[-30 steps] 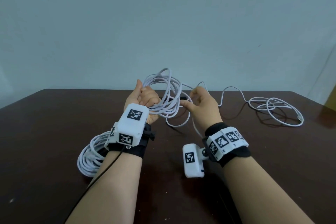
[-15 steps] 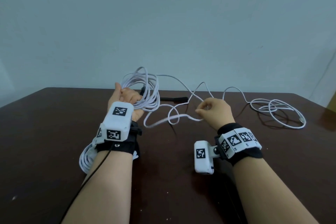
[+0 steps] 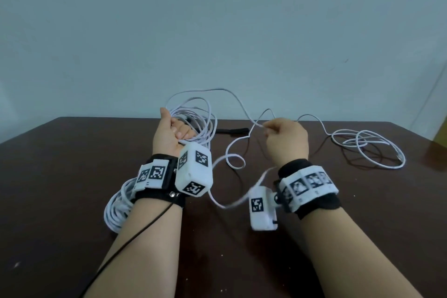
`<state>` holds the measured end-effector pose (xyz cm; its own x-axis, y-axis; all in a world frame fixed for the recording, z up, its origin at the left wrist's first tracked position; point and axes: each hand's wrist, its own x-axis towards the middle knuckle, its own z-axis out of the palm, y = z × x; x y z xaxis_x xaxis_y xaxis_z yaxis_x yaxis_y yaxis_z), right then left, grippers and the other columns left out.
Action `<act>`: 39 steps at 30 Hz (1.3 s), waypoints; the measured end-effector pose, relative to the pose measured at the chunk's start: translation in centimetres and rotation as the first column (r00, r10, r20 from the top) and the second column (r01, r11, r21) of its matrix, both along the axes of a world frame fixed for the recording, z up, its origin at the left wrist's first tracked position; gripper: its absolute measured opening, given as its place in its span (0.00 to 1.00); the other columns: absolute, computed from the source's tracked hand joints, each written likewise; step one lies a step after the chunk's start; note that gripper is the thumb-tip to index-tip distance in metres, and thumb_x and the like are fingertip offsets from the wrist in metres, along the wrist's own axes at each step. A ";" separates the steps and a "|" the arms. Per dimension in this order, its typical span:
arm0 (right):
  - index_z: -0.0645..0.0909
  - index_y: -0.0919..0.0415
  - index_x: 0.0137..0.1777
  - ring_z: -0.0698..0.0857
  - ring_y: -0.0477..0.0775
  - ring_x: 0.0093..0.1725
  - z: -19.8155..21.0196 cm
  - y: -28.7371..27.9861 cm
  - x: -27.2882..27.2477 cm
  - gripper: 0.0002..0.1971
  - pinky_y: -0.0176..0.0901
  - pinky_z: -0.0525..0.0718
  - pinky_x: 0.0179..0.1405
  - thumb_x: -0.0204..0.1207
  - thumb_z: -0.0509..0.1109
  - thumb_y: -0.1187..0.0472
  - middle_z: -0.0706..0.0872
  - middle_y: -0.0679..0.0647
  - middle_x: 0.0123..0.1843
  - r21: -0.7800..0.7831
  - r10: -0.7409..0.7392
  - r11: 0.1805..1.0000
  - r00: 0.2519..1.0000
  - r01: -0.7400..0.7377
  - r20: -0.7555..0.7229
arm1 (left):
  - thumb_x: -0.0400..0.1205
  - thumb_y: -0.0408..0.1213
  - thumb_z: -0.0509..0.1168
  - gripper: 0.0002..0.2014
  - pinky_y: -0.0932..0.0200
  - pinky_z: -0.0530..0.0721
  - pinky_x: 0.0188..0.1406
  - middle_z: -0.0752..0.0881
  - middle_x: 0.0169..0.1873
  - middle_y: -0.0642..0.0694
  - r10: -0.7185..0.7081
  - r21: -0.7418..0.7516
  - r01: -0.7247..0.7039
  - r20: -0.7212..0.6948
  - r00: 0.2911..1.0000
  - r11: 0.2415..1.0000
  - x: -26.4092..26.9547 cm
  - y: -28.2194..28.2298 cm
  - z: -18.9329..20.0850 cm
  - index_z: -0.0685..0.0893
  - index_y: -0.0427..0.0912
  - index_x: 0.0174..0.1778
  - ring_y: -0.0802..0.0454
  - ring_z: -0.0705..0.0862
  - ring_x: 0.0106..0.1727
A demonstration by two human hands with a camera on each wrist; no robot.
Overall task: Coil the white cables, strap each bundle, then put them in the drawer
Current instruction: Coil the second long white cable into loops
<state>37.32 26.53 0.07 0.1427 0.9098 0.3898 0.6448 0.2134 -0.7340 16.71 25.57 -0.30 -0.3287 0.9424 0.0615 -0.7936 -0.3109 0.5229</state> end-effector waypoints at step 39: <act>0.82 0.61 0.45 0.82 0.45 0.25 4.3 -4.1 -0.8 0.06 0.36 0.82 0.33 0.71 0.76 0.66 0.85 0.50 0.30 -0.050 0.622 0.783 0.782 -0.620 0.033 | 0.86 0.47 0.59 0.13 0.61 0.69 0.19 0.74 0.15 0.52 0.429 0.249 -0.356 -0.641 0.637 0.901 1.9 -1.7 1.7 0.73 0.47 0.36 0.55 0.70 0.16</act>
